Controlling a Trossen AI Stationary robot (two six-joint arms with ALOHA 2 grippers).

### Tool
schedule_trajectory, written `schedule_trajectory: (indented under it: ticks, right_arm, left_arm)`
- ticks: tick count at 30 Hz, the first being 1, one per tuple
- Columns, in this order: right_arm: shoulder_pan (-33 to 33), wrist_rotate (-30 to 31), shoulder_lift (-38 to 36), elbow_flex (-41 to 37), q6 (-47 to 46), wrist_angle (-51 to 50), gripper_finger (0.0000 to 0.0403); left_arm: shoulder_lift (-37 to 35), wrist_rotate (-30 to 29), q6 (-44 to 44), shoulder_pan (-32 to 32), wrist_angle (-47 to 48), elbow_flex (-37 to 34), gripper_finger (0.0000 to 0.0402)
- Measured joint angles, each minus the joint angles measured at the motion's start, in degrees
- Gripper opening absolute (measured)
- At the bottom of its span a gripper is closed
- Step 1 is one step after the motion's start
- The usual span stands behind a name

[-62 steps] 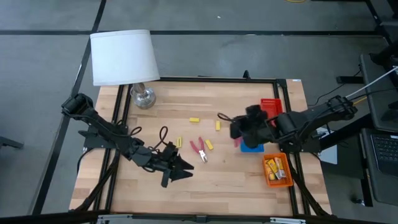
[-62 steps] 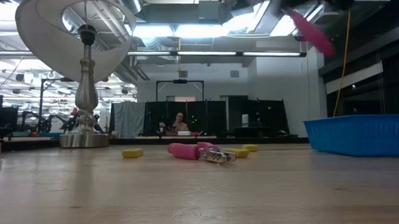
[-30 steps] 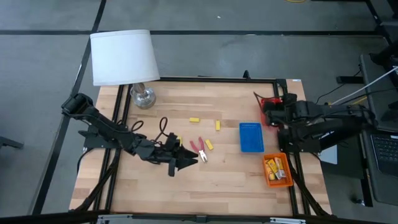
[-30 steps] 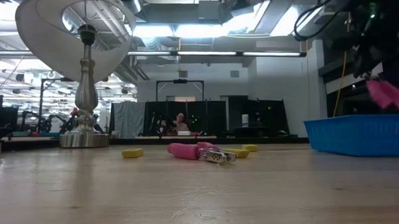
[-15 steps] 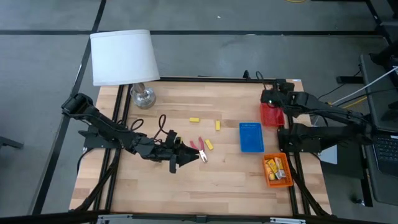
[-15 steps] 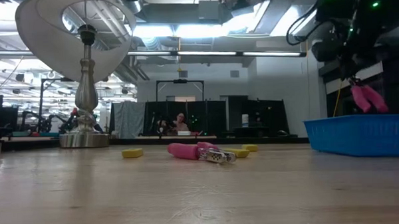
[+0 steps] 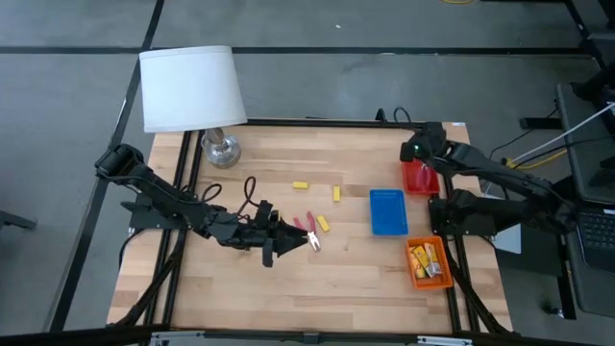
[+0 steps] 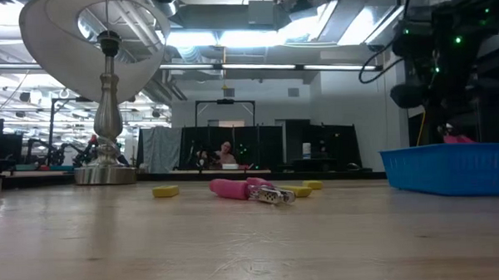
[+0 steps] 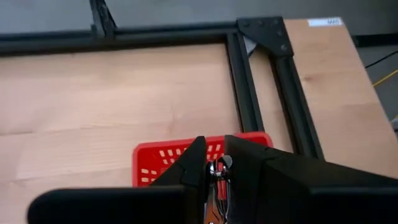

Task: Pick & Place School Supplies
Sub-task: Put the left pink hole puncher into the red bin, then put the pink hole puncher into the red bin

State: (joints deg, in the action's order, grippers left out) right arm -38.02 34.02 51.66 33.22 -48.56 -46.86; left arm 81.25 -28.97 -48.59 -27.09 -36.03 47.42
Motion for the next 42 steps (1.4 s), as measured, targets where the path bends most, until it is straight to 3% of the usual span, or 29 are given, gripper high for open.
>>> schedule_trajectory:
  ticks: [8, 17, 26, 32, 37, 42]
  right_arm:
    - [-1.14, -2.10, 0.00, -5.23, 2.58, 8.40, 0.0045]
    - [-2.07, -2.80, 0.02, -7.37, 4.37, 11.17, 0.0045]
    - [-2.19, -2.36, 0.02, -7.42, 5.99, 15.28, 0.0151]
    - [-2.19, -2.58, 0.01, -7.42, 5.47, 15.89, 0.0161]
    - [-0.20, -9.85, -1.43, -7.42, 5.31, 18.84, 0.0152]
    - [8.01, -25.63, -4.69, -7.40, 4.96, 27.13, 0.0146]
  left_arm:
    - [0.00, -0.07, -1.76, 0.00, 0.02, 0.00, 0.0154]
    - [0.02, -0.09, -3.32, 0.00, -0.03, 0.00, 0.0148]
    - [0.02, -0.19, -3.78, 0.00, -0.28, 0.00, 0.0144]
    - [0.02, -1.67, -3.35, -0.69, -1.20, 0.00, 0.0143]
    - [0.04, -3.59, -1.93, -1.31, -1.57, 0.00, 0.0141]
    - [0.04, -6.41, -1.53, -1.42, 0.59, 0.00, 0.0141]
